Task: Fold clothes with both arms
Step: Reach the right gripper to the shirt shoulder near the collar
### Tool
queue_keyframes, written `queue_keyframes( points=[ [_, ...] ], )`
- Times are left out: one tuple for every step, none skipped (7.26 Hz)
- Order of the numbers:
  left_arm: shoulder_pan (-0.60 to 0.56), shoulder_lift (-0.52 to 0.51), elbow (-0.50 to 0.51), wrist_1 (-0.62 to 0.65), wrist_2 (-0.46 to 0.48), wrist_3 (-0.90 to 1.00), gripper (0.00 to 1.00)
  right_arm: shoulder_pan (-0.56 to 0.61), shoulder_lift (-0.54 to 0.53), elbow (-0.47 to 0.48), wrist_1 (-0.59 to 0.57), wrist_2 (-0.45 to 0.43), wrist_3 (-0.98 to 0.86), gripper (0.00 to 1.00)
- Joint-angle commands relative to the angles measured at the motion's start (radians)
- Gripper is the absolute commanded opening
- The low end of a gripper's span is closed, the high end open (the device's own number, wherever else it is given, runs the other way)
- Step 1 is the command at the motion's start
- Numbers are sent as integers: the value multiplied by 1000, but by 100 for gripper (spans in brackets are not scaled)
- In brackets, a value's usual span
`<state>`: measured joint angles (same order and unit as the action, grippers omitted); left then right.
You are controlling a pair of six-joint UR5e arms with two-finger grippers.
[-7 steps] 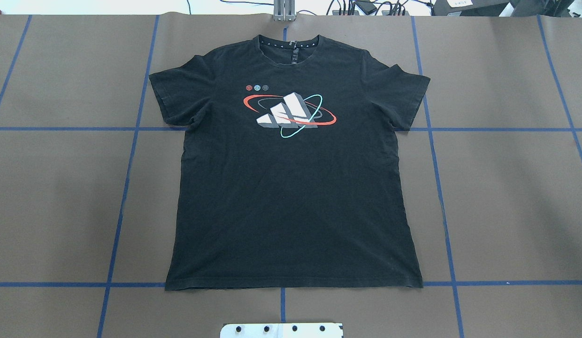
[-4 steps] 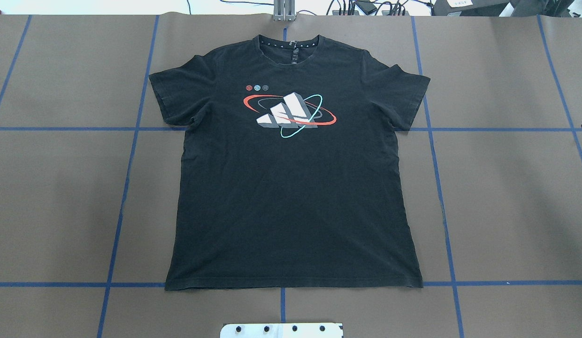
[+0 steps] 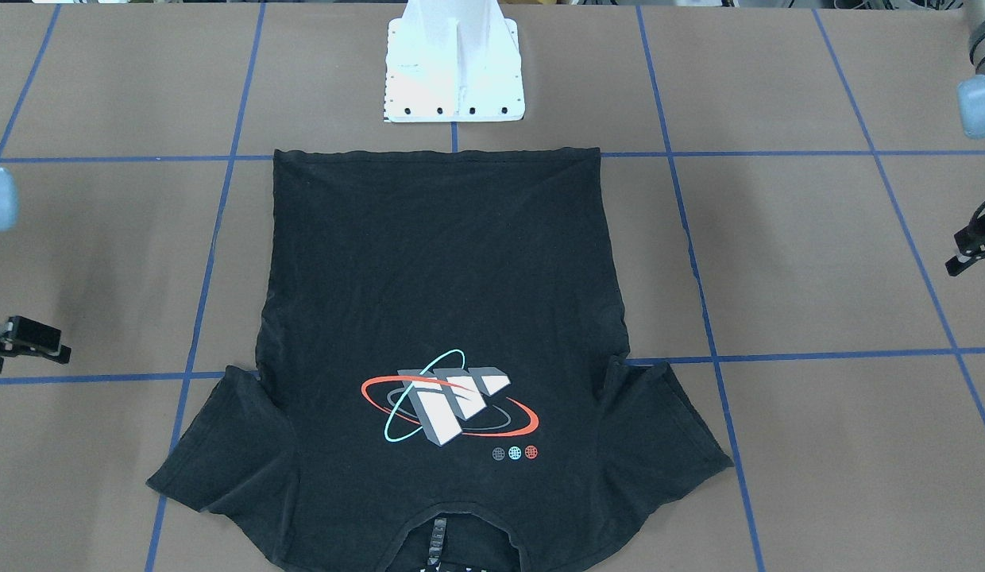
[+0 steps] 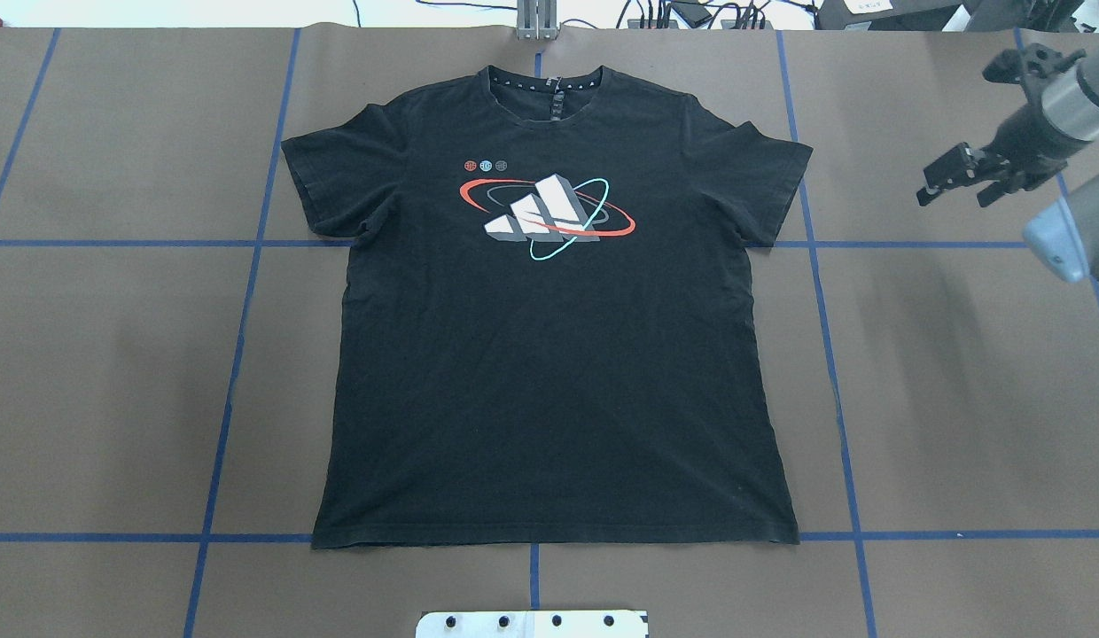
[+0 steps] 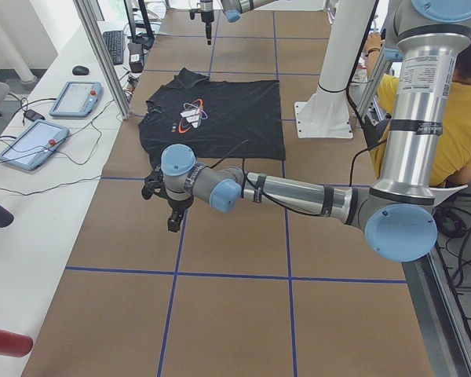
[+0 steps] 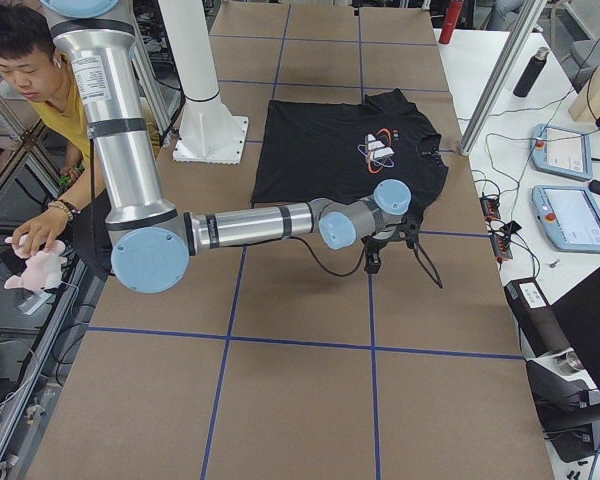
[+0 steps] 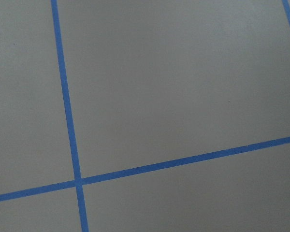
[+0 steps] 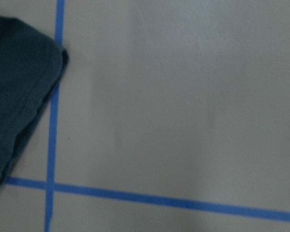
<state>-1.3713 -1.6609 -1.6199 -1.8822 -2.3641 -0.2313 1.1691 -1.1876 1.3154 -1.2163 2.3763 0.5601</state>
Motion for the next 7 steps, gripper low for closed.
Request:
queue_keyframes(
  points=[
    [4, -8, 12, -22, -27, 0, 100, -38, 245, -277, 161, -35, 111, 99],
    [3, -22, 27, -25, -29, 0, 100, -48, 300, -380, 292, -61, 133, 98],
    [4, -28, 26, -41, -27, -2, 100, -60, 343, -459, 317, -77, 133, 95],
    [4, -30, 15, -43, -27, -3, 100, -98, 362, -478, 320, -147, 133, 95],
    [4, -37, 17, -45, -26, -17, 100, -117, 359, -478, 320, -181, 133, 93],
    [4, -37, 23, -61, -24, -23, 100, -130, 361, -499, 320, -210, 132, 92],
    [4, -37, 22, -67, -24, -23, 100, -138, 359, -501, 320, -247, 132, 89]
  ],
)
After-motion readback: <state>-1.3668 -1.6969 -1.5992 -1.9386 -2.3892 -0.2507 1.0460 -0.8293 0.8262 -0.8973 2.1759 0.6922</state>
